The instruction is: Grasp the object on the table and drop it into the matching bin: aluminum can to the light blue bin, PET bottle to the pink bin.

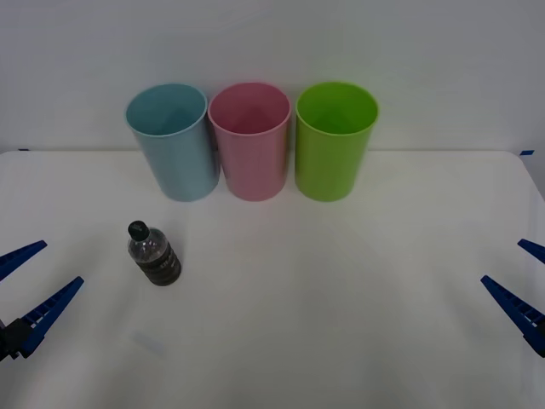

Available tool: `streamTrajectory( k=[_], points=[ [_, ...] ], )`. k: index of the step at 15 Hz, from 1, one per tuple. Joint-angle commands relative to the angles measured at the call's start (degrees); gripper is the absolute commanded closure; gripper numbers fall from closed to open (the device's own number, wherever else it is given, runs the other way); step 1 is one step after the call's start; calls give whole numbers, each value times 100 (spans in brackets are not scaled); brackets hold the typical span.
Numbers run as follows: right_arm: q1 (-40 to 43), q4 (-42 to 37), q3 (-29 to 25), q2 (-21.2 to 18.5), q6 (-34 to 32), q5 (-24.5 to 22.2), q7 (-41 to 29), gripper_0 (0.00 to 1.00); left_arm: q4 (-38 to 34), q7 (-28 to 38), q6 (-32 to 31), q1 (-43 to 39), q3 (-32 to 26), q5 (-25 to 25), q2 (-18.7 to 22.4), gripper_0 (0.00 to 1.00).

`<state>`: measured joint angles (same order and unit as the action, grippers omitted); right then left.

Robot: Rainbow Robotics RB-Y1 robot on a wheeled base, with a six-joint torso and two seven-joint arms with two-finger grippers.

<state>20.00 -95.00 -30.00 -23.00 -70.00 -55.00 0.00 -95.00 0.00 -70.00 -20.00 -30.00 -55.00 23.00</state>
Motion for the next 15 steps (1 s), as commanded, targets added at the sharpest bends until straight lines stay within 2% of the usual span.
streamTrajectory(
  k=[1,4,10,15],
  points=[
    [0,0,0,0,0,0,0,0,0,0,0,0,0,0,0,0],
    [0,0,0,0,0,0,0,0,149,-53,13,-118,64,-2,-226,0],
    [0,0,0,0,0,0,0,0,140,-281,30,-373,117,227,-217,0],
    [0,0,0,0,0,0,0,0,149,-861,39,-707,73,306,-217,0]
  ],
)
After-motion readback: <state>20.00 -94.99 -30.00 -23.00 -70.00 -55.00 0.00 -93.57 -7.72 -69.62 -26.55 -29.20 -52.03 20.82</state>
